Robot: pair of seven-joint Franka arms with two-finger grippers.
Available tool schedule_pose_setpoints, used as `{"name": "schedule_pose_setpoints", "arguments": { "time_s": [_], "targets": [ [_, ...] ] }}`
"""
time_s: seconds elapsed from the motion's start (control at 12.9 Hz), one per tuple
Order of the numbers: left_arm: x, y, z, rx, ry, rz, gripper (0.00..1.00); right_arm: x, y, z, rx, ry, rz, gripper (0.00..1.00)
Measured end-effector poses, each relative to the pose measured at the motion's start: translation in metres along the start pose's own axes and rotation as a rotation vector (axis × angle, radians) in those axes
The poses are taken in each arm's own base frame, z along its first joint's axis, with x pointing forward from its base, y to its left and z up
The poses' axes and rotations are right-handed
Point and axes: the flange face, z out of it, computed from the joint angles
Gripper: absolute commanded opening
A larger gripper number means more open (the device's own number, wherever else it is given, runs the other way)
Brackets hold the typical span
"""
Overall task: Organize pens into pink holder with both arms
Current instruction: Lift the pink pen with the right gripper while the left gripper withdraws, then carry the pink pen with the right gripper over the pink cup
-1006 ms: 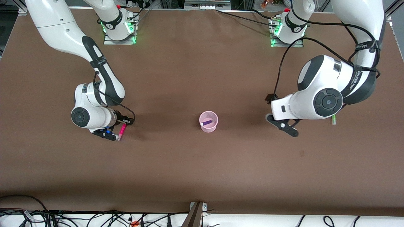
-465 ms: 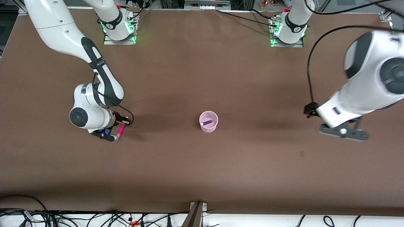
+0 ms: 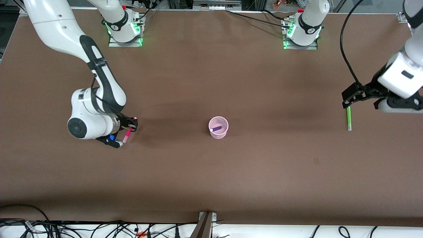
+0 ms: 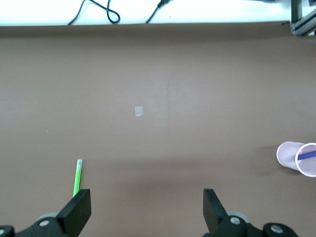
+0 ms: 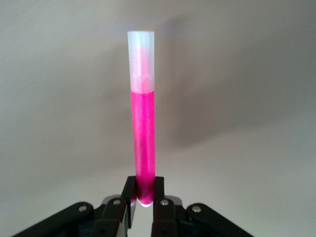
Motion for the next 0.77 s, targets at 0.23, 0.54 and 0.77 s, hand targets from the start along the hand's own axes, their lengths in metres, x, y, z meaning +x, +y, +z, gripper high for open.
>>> {"name": "schedule_pose_setpoints", "arguments": {
  "time_s": [0.23, 0.54, 0.77],
  "targets": [
    [-0.038, -0.002, 0.012, 0.03, -0.079, -0.016, 1.0, -0.051, -0.058, -0.041, 0.164, -0.175, 0.131, 0.0],
    [-0.043, -0.005, 0.019, 0.035, -0.127, -0.021, 1.0, -0.108, -0.131, -0.051, 0.41, -0.468, 0.335, 0.0],
    [-0.044, -0.007, 0.02, 0.017, -0.148, -0.03, 1.0, -0.148, -0.196, -0.036, 0.573, -0.558, 0.491, 0.0]
  ]
}}
